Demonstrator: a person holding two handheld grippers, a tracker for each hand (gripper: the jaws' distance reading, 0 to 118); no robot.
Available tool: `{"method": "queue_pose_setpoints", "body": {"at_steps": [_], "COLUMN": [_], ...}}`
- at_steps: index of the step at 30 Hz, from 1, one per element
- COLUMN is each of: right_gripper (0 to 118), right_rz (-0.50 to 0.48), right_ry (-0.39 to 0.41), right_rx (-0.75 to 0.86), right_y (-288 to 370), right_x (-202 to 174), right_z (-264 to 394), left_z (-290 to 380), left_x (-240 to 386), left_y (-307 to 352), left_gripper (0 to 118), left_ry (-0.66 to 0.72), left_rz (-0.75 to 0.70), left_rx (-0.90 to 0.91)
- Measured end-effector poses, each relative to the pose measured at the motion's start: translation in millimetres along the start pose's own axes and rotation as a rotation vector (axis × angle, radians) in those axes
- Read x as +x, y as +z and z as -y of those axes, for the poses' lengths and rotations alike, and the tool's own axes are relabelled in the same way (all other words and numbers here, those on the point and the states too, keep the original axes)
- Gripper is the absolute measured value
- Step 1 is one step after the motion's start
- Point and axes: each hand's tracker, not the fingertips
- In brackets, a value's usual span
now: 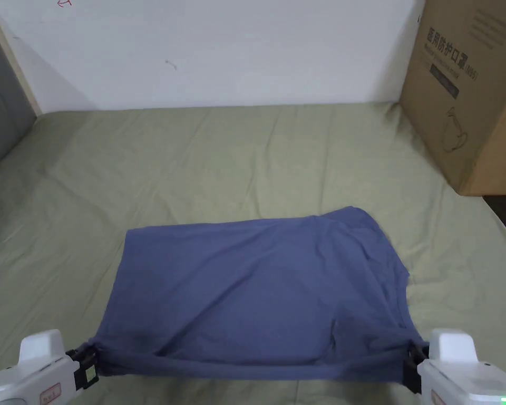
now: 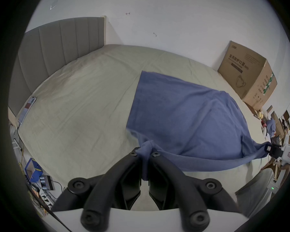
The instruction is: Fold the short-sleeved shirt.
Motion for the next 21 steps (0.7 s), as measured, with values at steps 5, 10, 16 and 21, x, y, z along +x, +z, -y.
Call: {"method": "queue_pose_setpoints", "body": {"at_steps": [5,10,16,21], "right_gripper": [2,3,3,3], "right_rz": [-0.001,0.012,0.029,0.058], "right_ry": [-0.013,0.000,-0.034,-0.049], "right_rx": [0.092,0.102,-0.006,-0.118], "right_y": [-13,-71,-144,-192], "right_x": [5,22,31,28], "right_z": [-50,-82,-95,-91], "left_z": [-45,-86,-110,-111], "left_x": [10,13,20,33], "left_y": [-7,-50,-124,-166], "left_gripper": [5,5,5,5], "left_ry": [-0.002,-0.029,-0.060,-0.102], "left_rz": [0.004,-0.011,-0.044,-0.084], "left_rx": [0.058,0.065,-0.025,-0.138]}}
